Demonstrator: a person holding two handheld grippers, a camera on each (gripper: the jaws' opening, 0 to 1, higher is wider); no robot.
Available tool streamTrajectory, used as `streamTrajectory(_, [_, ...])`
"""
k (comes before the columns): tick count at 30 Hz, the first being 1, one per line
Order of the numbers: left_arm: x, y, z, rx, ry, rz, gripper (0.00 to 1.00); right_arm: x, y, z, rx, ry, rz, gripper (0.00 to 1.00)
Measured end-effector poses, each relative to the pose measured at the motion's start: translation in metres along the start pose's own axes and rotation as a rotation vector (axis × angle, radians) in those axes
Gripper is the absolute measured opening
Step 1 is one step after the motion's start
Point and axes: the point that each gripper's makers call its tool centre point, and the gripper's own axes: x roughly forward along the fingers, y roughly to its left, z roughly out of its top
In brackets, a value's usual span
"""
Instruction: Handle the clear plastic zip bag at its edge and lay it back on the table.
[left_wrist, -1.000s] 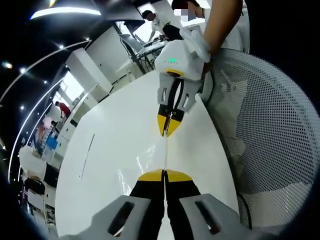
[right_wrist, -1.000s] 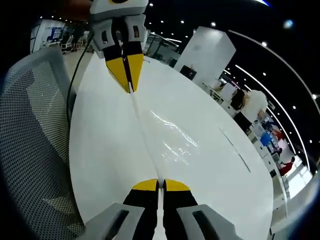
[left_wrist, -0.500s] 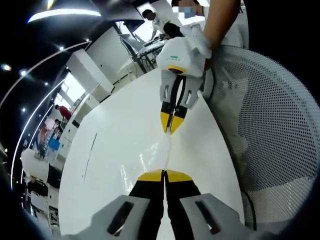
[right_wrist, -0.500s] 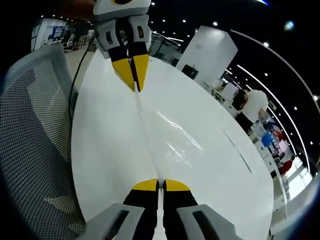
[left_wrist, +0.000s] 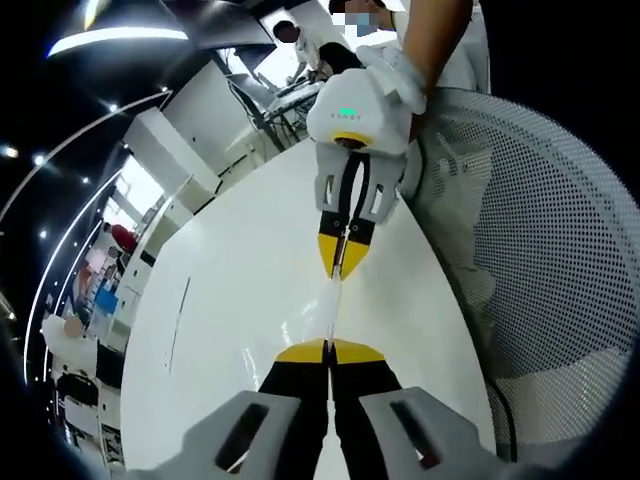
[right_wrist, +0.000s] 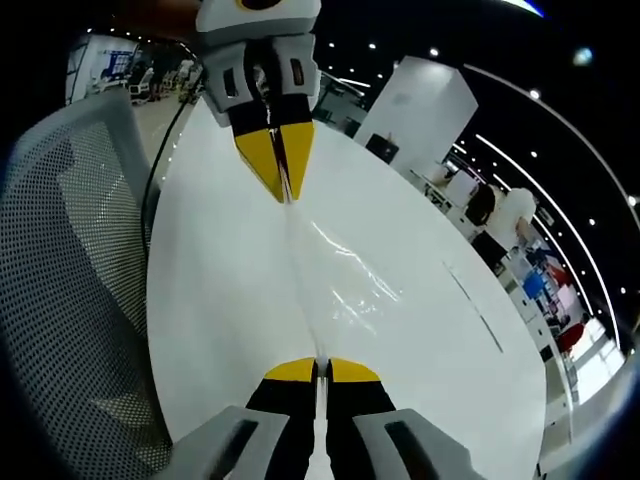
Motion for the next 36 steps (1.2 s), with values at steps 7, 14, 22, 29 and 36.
streamTrajectory(7, [-0.002, -0.002, 0.001, -0.018, -0.004, -0.001, 0.0, -0.001, -0.004, -0.005, 0.006, 0.01, -0.009, 0.0])
streamTrajectory(14, [-0.005, -0.001, -0.002, -0.031, -0.003, 0.006, 0.0, -0.002, -0.004, -0.009, 0.011, 0.02, -0.008, 0.0])
streamTrajectory(22, [-0.008, 0.002, -0.004, -0.042, -0.003, 0.011, 0.0, -0.003, -0.006, -0.016, 0.021, 0.034, -0.004, 0.0])
streamTrajectory(29, [-0.01, 0.005, -0.005, -0.047, -0.004, 0.025, 0.0, -0.003, -0.008, -0.021, 0.036, 0.043, -0.005, 0.0])
streamTrajectory(36, [-0.011, 0.004, -0.007, -0.055, -0.009, 0.021, 0.0, -0.003, -0.005, -0.023, 0.047, 0.047, 0.006, 0.0])
